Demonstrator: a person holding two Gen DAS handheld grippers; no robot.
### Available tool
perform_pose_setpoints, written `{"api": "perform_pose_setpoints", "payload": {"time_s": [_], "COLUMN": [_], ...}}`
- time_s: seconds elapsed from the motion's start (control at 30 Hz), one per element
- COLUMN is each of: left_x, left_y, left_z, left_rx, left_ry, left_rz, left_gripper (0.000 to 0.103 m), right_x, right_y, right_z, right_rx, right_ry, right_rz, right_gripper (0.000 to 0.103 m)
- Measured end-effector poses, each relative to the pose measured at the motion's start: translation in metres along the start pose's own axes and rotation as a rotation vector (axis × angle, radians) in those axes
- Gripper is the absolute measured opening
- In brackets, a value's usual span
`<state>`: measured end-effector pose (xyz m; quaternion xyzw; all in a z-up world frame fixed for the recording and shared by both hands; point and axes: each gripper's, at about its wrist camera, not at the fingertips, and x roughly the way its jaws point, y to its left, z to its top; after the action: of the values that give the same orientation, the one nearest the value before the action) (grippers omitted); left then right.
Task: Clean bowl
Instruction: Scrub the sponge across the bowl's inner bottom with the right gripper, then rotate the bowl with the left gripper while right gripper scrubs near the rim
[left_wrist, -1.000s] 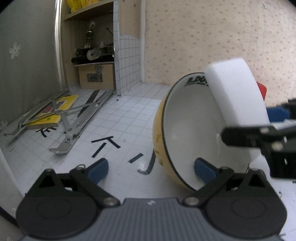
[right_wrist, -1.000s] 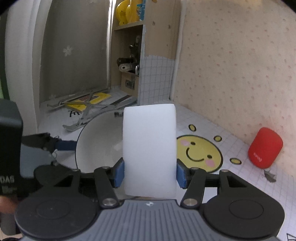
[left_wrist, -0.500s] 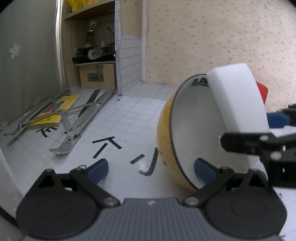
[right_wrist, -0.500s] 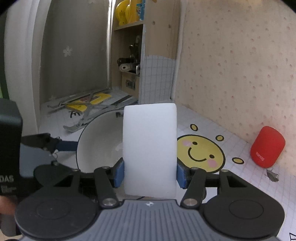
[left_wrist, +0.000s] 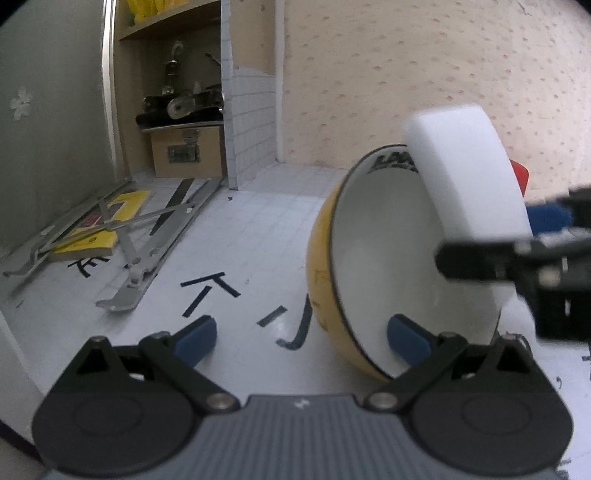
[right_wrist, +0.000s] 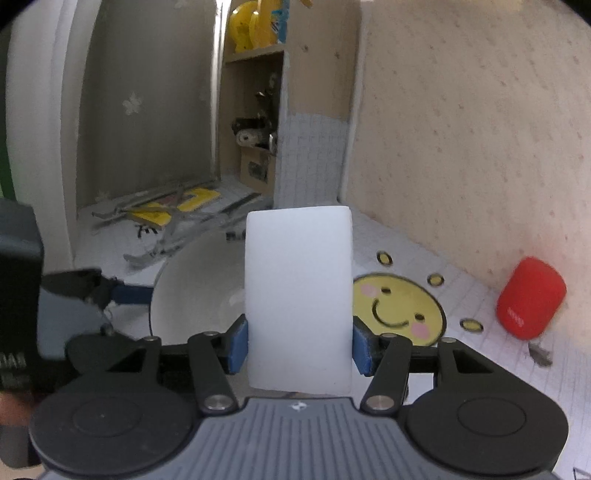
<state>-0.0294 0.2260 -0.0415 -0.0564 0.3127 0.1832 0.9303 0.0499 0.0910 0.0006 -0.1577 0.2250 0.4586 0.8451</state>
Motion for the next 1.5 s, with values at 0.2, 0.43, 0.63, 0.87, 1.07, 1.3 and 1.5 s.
{"api": "perform_pose_setpoints", "payload": {"time_s": [0.2,0.43,0.63,0.87,1.07,1.3,1.5], "left_x": [-0.003,-0.004,-0.004,-0.004,0.000,0.006,0.011], "left_y": [0.003,0.002,0.002,0.002,-0.002,-0.009,-0.020], "left_z": [-0.004,-0.002,-0.004,-0.003,0.001,0.003,0.009], "left_rx": [-0.005,-0.010,-0.002,-0.002,0.016,0.030,0.081], "left_ry": [-0.002,0.001,0.000,0.002,0.012,0.017,0.014], "left_rz": [0.003,0.004,0.003,0.000,-0.018,-0.031,-0.043], "left_gripper": [0.101,0.101,0.101,0.102,0.102,0.102,0.102], "right_x": [0.003,0.000,-0.002,0.003,0.002,-0.001,-0.001], "right_y": [0.003,0.000,0.005,0.001,-0.006,-0.011,-0.014], "right_z": [0.003,-0.016,0.002,-0.005,-0.019,-0.023,-0.012], "right_rx": [-0.006,0.015,0.001,0.021,0.062,0.064,0.052], "right_ry": [-0.001,0.035,-0.003,0.019,0.036,0.039,0.021], "right_rz": [0.007,0.023,0.009,0.004,0.014,-0.016,-0.030], "right_gripper": [0.054,0.054,0.054,0.054,0.054,0.054,0.054]}}
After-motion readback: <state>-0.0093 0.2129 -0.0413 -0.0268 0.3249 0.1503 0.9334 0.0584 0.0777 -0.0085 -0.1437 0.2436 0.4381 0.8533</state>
